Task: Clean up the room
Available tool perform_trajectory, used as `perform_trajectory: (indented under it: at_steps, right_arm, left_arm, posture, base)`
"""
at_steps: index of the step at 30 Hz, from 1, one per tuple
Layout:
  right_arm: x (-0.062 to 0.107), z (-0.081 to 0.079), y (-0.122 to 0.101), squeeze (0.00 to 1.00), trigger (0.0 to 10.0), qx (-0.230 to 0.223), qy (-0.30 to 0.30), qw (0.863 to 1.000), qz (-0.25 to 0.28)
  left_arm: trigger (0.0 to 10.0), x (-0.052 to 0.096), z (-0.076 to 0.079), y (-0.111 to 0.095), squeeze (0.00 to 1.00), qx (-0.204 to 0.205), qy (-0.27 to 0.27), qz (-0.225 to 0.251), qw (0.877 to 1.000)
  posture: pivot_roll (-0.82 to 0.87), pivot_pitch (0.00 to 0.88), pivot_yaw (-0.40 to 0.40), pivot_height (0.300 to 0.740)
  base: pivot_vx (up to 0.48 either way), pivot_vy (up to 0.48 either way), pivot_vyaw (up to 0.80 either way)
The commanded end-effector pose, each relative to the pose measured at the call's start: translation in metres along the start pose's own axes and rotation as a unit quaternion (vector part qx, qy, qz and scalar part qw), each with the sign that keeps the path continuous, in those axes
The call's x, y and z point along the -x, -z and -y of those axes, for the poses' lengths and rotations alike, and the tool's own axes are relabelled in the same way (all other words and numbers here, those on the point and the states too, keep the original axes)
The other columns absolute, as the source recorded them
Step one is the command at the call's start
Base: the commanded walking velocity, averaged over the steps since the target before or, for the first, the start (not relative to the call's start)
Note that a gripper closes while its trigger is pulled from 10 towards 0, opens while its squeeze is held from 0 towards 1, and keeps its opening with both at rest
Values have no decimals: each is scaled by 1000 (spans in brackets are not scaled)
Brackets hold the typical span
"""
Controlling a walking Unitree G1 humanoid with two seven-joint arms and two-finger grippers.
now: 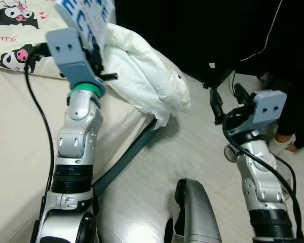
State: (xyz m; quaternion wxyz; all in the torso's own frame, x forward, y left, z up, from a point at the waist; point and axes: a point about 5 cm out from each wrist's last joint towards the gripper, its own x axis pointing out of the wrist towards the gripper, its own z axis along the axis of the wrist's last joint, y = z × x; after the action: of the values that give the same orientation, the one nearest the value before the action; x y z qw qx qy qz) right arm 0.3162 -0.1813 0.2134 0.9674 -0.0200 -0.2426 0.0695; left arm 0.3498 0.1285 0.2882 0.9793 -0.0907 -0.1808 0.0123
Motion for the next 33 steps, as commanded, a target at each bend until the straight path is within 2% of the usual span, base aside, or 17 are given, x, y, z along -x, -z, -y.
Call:
perform_trajectory:
  at_steps: [1,7,17,33]
  right_arm:
    - [4,2,-1,0,10000,5,7,1000,-3]
    - [4,1,0,0,10000,2,9,1000,-8]
    - [6,3,2,0,10000,0,13,1000,-15]
    - [8,2,6,0,10000,-2,17,1000,-23]
  left_arm:
    - [10000,3,8,-4,0,7,28,6,1000]
    - [10000,6,14,6,0,7,68,-20,997]
    - [10000,6,17,14,0,8,83,-40,996]
    - [10000,7,20,16,0,0,100,-44,994]
  posture:
    - [-46,129,-8,554]
    - [-42,127,-6,579]
    - [-39,125,-2,619]
    - [-38,122,8,679]
  base:
    - [0,0,0]
    - [0,0,0]
    - [0,0,0]
    - [0,0,0]
